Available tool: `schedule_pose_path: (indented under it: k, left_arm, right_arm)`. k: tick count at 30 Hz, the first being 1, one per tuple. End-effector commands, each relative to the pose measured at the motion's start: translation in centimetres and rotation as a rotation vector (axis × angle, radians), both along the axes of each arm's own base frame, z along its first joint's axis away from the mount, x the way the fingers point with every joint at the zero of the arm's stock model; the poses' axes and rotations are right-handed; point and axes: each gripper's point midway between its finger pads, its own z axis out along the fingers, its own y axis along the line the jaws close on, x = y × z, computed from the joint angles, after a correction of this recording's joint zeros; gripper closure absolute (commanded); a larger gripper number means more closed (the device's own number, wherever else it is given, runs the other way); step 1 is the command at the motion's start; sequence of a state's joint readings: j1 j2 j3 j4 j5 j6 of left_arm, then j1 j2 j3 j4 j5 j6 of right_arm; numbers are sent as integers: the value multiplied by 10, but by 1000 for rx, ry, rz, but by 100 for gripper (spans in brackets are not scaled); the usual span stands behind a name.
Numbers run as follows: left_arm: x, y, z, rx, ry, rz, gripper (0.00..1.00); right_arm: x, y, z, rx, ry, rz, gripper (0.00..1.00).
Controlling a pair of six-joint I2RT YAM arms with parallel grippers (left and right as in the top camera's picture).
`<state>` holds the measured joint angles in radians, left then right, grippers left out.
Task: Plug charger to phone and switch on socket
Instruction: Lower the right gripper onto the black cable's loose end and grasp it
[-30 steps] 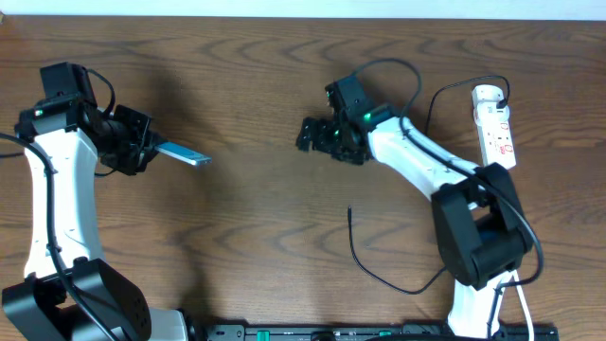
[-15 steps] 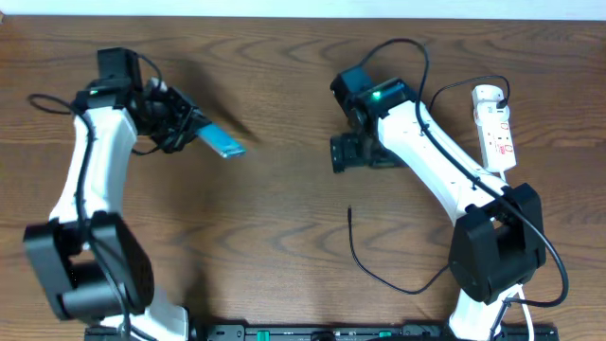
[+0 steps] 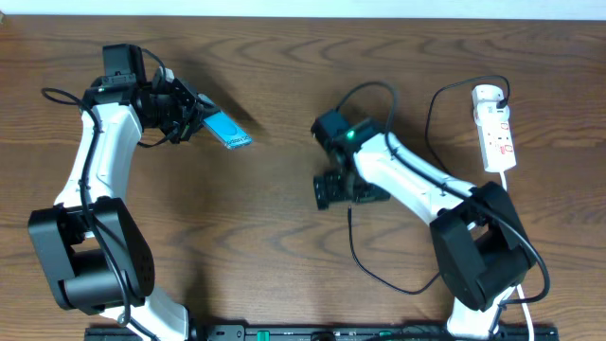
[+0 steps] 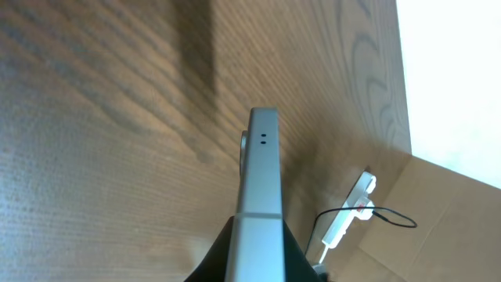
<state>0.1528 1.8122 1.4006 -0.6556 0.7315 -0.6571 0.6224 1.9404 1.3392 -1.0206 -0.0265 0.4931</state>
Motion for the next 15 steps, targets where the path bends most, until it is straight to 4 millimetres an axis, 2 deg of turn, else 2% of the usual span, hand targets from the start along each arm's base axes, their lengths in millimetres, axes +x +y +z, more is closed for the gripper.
schedule_pose_path:
  k: [1,4,7,11,15]
  left_arm:
    - [4,-5,10,-10,-52,-34,93]
    - [5,-5,10,-4,-65,-41,93]
    - [5,-4,10,-3,-66,-41,92]
    - [7,-4,11,-2,-74,-41,92]
    - [8,-3,11,9,-77,-36,93]
  right_arm:
    - [-14,6,-5,14,34,-13,1]
    - [-19,5,-5,0,49,-20,1]
    - [-24,4,-8,-10,58,-30,9]
    - [-31,4,-19,-14,60,-50,12]
    - [-36,0,-28,-19,64,-92,24]
